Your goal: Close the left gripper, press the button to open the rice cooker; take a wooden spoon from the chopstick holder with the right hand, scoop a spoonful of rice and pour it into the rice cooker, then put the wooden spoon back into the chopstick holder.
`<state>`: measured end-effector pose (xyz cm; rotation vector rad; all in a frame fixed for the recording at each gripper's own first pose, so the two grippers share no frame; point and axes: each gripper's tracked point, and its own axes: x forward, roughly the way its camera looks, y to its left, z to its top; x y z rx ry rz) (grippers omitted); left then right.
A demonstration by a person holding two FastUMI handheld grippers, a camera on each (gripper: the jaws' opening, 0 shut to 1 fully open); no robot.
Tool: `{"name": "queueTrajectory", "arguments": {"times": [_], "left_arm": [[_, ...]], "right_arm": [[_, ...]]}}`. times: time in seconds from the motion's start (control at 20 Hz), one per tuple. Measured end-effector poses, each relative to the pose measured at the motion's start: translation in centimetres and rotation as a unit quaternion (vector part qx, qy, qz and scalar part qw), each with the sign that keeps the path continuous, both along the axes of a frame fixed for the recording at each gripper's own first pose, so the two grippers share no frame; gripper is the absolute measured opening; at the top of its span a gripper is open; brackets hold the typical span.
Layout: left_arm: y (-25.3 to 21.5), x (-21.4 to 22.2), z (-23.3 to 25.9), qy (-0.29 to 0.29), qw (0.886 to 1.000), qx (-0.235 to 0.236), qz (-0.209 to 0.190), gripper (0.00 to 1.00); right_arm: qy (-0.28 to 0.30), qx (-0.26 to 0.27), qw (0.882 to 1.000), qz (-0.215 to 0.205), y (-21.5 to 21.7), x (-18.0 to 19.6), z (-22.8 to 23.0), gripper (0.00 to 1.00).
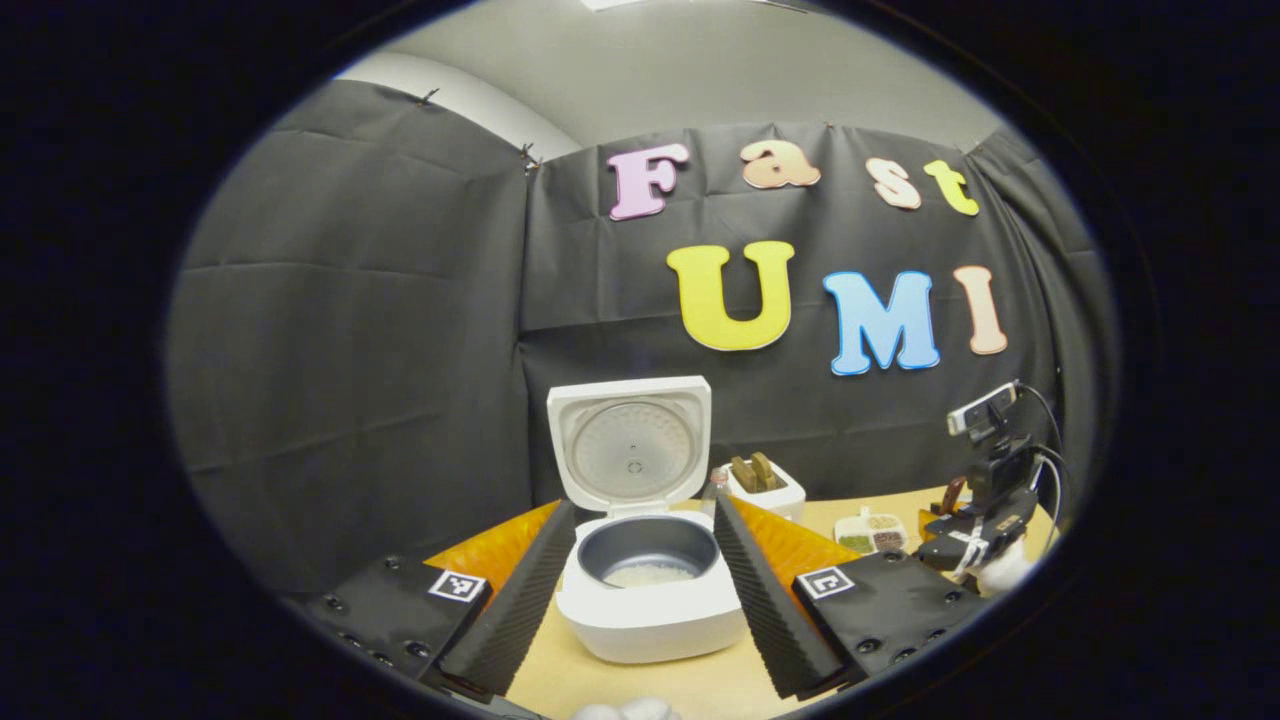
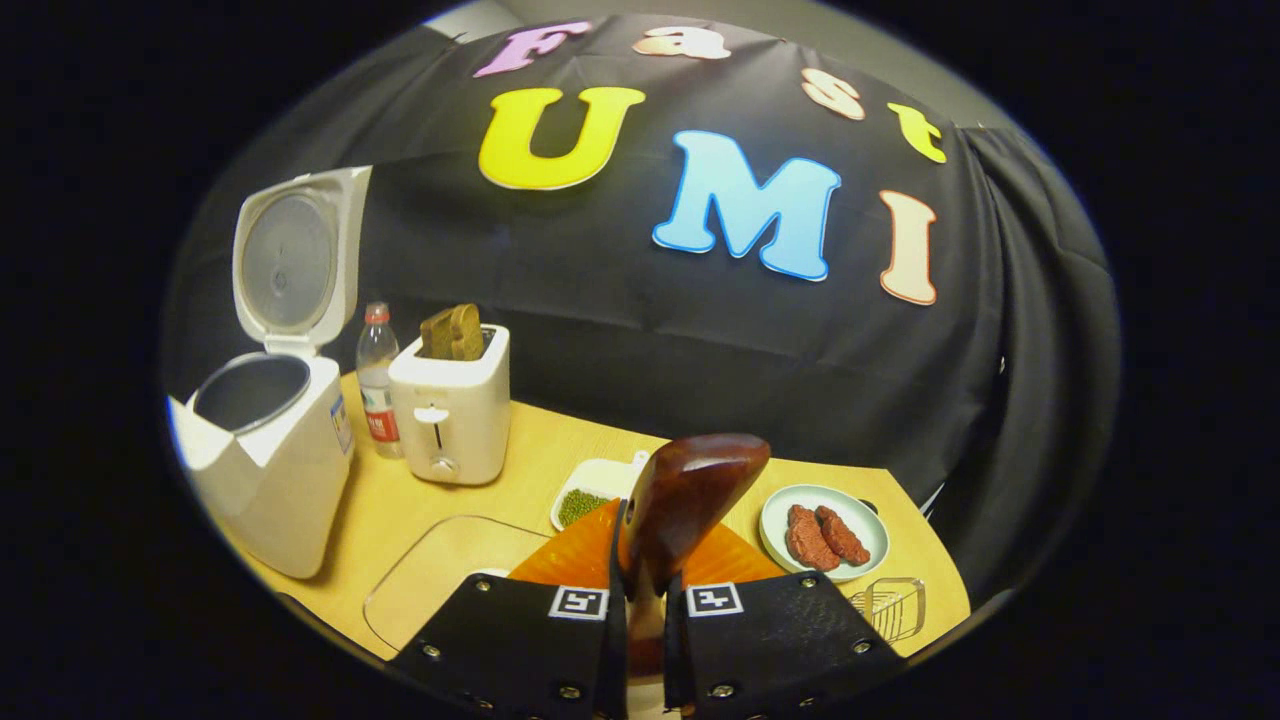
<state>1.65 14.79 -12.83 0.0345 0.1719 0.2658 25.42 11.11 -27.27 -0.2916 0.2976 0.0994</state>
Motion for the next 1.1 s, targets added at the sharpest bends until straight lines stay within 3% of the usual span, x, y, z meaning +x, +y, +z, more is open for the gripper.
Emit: {"name": "queueTrajectory", "arguments": {"times": [0.2, 0.4, 0.85, 1.1], "left_arm": [[1.4, -0.3, -0.9, 0.013, 1.0, -0.01, 0.016, 0.97], [2.2, -0.8, -0.8, 0.013, 1.0, 0.0, 0.026, 0.98], [3.2, -1.3, -0.8, 0.015, 0.999, 0.008, 0.032, 0.97], [3.4, -1.3, -1.0, 0.018, 0.999, 0.008, 0.034, 0.98]], "right_arm": [[-0.003, -0.087, 0.995, 0.039, 1.2, 0.1, -2.1, 0.14], [0.011, -0.089, 0.995, 0.054, 2.5, -0.4, -3.6, 0.14], [0.063, 0.026, 0.997, 0.042, 5.3, -1.0, -4.9, 0.14], [0.099, 0.151, 0.983, 0.017, 6.8, -1.3, -5.0, 0.14]]}}
